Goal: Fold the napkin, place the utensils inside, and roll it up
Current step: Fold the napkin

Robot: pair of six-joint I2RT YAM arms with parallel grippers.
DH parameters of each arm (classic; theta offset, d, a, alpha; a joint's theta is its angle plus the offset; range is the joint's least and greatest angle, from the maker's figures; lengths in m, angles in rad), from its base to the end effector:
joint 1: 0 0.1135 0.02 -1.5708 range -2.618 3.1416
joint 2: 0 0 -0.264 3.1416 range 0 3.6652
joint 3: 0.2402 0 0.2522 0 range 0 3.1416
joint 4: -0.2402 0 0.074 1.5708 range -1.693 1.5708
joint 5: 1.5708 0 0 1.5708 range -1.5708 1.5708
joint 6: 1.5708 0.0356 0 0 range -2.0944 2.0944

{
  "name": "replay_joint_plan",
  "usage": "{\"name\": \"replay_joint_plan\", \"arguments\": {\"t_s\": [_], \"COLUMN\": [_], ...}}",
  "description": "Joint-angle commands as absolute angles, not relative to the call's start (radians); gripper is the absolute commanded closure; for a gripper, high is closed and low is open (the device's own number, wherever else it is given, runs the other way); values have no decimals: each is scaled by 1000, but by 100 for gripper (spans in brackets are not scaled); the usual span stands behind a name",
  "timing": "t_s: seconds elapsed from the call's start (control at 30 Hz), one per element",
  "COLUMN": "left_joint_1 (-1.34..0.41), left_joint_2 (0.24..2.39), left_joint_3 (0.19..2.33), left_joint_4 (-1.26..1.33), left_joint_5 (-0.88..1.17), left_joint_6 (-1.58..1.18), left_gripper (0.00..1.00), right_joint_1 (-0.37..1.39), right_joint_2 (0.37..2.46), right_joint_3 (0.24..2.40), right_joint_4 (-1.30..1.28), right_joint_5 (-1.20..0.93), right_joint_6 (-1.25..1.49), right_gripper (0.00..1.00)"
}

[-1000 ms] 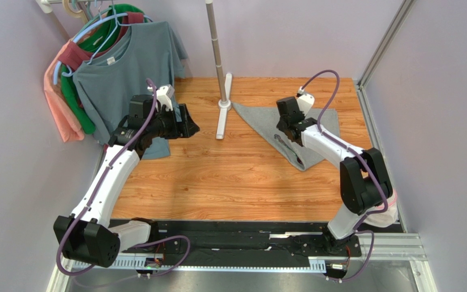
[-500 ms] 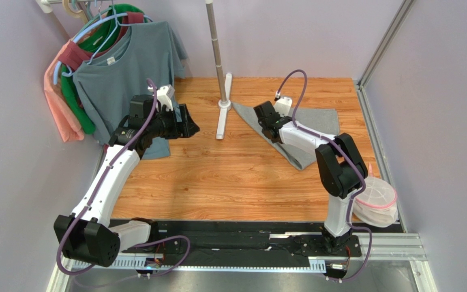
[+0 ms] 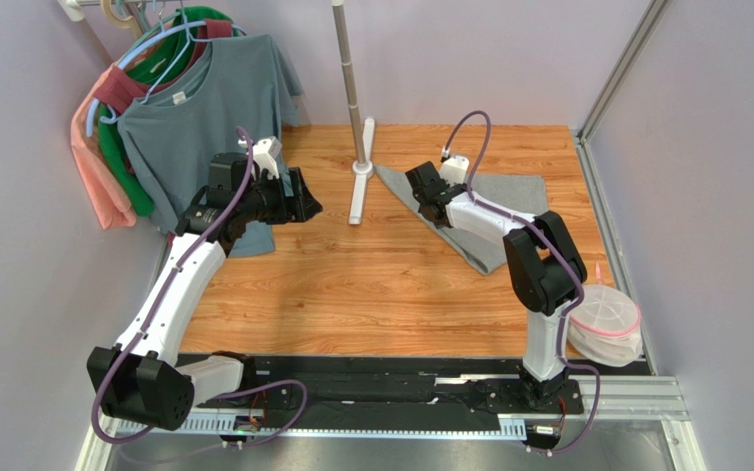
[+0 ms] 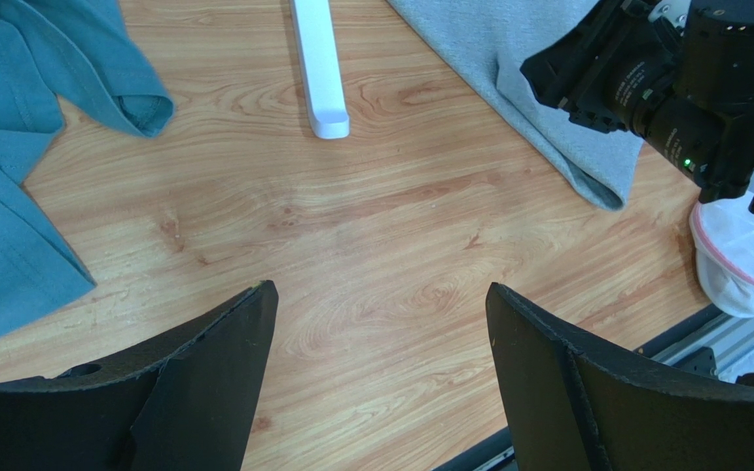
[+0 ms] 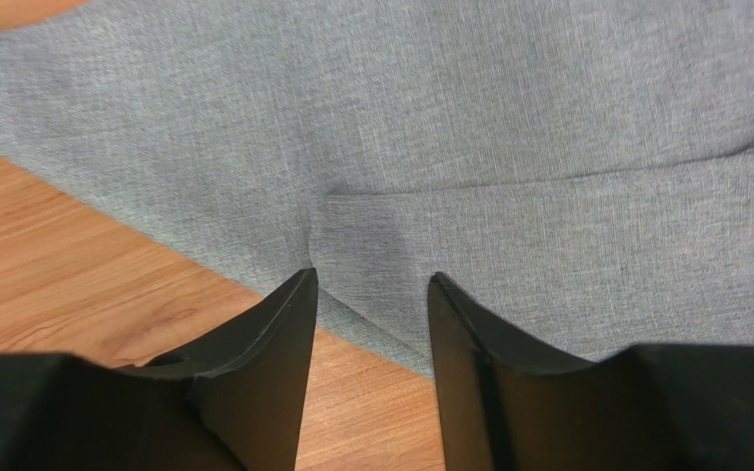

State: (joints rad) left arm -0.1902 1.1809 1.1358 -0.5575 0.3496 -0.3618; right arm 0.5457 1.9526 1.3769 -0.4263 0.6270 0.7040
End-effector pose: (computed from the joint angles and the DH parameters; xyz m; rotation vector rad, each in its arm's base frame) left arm 0.2487 -0.0603 0.3457 0.0151 2.2154 -0.6909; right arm 0.3629 0.1959 0.1888 0.4028 2.2963 -0.2134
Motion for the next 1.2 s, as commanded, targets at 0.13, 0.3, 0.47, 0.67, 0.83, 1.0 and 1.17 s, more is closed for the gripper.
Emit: {"name": "replay_joint_plan", "arguments": {"t_s": [0.13,0.3,0.47,0.67,0.83,1.0,1.17], "left_joint_1": [-184,-184,-186,-184,-186,-186,-186], "left_joint_2": [1192,1200,1215,1224,1227,1229,1229], "left_joint_3": [1138,1137,1132,1127,1124,1126,1126], "left_joint_4": [-537,-537,-529,-525,-526,-526,-526], "left_joint_5": [351,353,380,384,380,373,371], "left_joint_6": [-365,-367,-376,-379,-377,-374,-371], "left_gripper": [13,13,13,14,14,14,14], "right_joint_1": [537,421,267,221,209,176,158], "right_joint_2": [1795,1544,1333,1138,1092,1083,1118], "right_joint_3": [1425,1206,880,684,600,560,552], "right_joint_4": [-417,-448,-440,-443,-446,-384,-338], "right_joint_5": [602,439,218,141,163,164,150], "right_joint_6": [638,750,874,958,1015,1057,1051], "right_gripper": [44,43,45,43,42,43,44]}}
